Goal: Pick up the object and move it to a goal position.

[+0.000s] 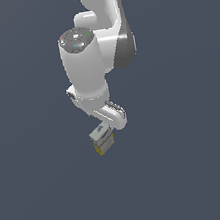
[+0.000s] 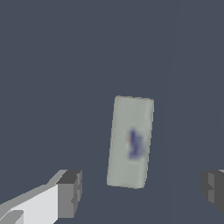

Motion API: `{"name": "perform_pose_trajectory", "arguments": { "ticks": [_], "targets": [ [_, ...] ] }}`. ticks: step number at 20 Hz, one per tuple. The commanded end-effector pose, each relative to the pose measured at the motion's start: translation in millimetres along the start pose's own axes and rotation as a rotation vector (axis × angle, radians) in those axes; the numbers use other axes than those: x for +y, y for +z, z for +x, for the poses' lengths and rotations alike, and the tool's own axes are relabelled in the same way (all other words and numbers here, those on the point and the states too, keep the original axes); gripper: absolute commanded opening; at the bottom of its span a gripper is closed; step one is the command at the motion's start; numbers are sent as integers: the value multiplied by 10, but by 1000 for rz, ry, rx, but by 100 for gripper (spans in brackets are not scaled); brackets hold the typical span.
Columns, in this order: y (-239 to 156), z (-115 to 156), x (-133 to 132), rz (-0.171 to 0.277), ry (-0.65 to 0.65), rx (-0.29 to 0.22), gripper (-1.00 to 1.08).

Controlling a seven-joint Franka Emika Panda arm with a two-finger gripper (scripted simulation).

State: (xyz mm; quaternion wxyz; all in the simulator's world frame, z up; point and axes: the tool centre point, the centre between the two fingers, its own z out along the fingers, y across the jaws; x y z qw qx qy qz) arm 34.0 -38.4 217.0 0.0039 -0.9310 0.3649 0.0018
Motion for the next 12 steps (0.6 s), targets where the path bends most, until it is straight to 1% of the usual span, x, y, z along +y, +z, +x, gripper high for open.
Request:
{"name": "perform_pose_trajectory", "arguments": {
  "ticks": [1, 6, 12],
  "targets": [
    [63, 66, 8, -2, 40, 3, 100],
    [137, 137, 21, -5, 83, 6, 100],
    [159, 140, 25, -6, 86, 6, 100]
  ]
}}
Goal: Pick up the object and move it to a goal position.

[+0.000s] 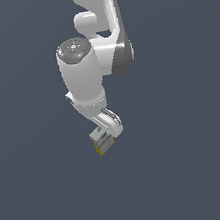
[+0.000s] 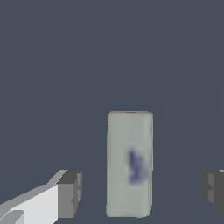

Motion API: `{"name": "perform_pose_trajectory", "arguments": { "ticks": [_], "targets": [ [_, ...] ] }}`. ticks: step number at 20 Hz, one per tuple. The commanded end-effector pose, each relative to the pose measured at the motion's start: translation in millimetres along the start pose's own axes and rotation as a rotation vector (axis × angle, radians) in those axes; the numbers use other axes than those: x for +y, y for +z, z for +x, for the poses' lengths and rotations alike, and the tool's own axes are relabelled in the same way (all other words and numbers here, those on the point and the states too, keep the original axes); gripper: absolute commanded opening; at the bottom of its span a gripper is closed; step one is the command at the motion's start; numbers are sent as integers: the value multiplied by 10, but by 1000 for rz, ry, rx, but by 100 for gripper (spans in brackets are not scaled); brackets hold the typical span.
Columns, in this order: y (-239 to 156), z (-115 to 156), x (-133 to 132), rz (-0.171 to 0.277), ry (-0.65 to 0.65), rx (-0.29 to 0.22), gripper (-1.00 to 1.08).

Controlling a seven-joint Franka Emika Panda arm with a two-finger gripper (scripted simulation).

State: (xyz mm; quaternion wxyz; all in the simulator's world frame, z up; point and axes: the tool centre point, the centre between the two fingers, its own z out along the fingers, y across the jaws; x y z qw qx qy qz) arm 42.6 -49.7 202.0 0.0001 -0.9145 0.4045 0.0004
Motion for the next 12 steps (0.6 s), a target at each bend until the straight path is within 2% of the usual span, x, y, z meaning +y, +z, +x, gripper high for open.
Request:
{"name": "perform_pose_trajectory", "arguments": {
  "ticks": [1, 12],
  "targets": [
    [27, -2, -1, 0, 0, 0, 100],
    [467, -3, 9, 0, 5, 1, 100]
  ]
}}
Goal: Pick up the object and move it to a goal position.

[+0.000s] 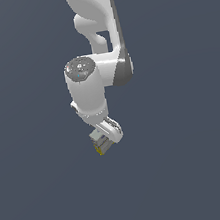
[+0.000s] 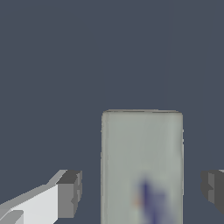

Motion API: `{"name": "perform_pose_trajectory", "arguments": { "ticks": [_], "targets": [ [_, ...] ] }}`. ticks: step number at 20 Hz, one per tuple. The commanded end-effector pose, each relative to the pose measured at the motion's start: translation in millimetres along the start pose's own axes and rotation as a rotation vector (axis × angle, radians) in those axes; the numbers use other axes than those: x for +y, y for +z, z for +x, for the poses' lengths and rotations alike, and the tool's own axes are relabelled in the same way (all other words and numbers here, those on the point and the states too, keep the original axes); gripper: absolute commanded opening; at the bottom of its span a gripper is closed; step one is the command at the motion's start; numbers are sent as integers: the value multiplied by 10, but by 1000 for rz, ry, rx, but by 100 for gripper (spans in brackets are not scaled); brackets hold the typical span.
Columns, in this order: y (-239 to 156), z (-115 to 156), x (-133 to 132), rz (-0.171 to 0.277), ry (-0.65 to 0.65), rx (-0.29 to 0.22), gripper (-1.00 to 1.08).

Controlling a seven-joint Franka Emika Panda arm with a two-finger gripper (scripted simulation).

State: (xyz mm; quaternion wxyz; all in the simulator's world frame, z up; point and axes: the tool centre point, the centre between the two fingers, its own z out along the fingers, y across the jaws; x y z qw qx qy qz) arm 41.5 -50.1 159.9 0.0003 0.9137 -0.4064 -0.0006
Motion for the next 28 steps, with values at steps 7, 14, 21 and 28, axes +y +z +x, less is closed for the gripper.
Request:
{"name": "perform_pose_trajectory", "arguments": {
  "ticks": [7, 14, 21, 28],
  "targets": [
    [80, 11, -13, 1, 0, 1, -100],
    [80, 11, -13, 1, 0, 1, -100],
    [-14, 5, -8, 1, 0, 1, -100],
    [-439, -15, 12, 1, 0, 1, -100]
  ]
}}
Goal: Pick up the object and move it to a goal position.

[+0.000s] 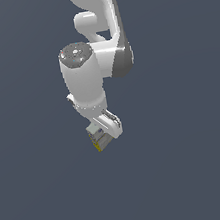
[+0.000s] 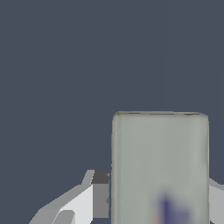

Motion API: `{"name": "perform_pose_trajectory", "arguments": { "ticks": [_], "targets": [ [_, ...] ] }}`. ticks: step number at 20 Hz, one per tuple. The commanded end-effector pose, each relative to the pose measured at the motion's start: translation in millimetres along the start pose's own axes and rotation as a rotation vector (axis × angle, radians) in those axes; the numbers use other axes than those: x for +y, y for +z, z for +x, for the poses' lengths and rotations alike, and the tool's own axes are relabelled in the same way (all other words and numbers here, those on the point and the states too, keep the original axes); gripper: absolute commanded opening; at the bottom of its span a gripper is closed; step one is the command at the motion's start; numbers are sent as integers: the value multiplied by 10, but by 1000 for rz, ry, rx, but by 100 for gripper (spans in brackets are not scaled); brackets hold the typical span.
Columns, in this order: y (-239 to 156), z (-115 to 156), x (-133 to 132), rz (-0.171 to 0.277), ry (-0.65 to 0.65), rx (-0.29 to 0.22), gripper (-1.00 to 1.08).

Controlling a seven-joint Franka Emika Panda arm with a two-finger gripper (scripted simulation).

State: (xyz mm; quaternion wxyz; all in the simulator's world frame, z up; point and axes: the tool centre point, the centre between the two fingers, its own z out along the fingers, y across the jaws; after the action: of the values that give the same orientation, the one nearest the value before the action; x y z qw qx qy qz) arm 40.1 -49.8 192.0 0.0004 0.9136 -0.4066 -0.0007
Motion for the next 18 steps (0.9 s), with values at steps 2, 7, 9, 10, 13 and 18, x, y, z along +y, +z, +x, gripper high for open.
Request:
{"name": "perform_pose_trajectory", "arguments": {
  "ticks": [2, 7, 9, 10, 13, 18],
  "targets": [
    [-296, -11, 12, 1, 0, 1, -100],
    [-819, -28, 36, 1, 1, 1, -100],
    [-1043, -35, 43, 1, 1, 1, -100],
    [-1153, -38, 47, 1, 1, 1, -100],
    [-1453, -45, 53, 1, 1, 1, -100],
    [-1820, -47, 57, 1, 1, 1, -100]
  ]
}}
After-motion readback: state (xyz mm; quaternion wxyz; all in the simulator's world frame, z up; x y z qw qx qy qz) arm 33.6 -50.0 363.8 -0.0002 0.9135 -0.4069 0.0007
